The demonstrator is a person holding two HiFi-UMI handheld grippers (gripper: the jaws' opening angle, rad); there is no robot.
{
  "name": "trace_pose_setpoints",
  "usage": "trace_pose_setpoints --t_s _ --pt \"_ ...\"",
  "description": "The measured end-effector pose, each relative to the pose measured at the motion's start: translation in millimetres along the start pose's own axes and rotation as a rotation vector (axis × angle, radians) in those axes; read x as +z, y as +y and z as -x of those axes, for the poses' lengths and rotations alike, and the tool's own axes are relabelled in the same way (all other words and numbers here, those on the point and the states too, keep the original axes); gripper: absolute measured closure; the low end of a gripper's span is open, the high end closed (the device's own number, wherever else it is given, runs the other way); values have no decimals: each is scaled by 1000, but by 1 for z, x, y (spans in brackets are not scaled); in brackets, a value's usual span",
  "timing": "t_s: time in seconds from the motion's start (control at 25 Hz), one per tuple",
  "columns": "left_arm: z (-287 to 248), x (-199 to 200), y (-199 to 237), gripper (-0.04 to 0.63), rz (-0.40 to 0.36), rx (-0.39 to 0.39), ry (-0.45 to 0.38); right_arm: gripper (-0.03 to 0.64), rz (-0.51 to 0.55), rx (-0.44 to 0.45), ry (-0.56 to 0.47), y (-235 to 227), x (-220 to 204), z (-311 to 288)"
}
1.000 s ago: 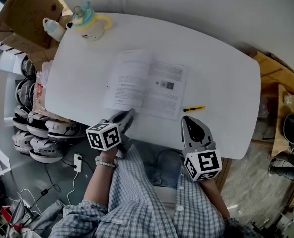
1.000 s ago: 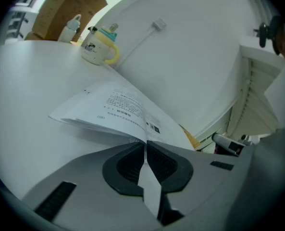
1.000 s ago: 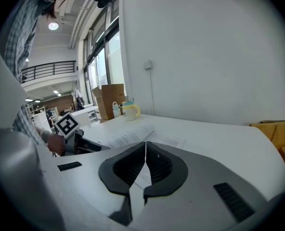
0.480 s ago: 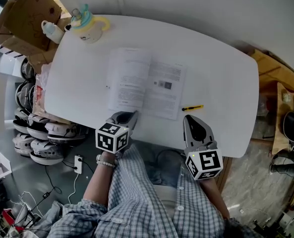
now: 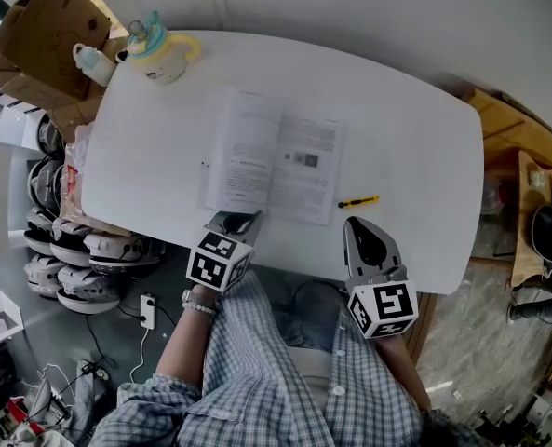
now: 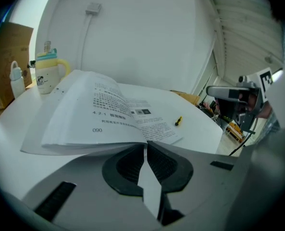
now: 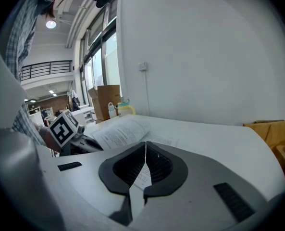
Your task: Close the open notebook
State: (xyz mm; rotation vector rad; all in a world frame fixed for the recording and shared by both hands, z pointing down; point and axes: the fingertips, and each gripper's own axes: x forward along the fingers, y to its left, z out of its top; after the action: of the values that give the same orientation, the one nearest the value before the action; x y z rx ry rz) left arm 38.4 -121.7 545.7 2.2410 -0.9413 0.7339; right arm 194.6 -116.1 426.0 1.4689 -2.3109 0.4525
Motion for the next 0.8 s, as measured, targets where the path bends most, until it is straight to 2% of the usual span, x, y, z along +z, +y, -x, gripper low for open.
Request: trace_pose_setpoints --t_s 0.2,0.52,0.8 --pt "-5 1 -7 572 -66 -6 31 594 -5 -4 -2 -1 -1 4" --pt "-13 1 -15 574 -52 -39 41 594 -13 -13 -1 -4 -3 7" --pt "-26 -3 -22 574 -227 -45 168 594 -24 -17 4 -5 -7 7"
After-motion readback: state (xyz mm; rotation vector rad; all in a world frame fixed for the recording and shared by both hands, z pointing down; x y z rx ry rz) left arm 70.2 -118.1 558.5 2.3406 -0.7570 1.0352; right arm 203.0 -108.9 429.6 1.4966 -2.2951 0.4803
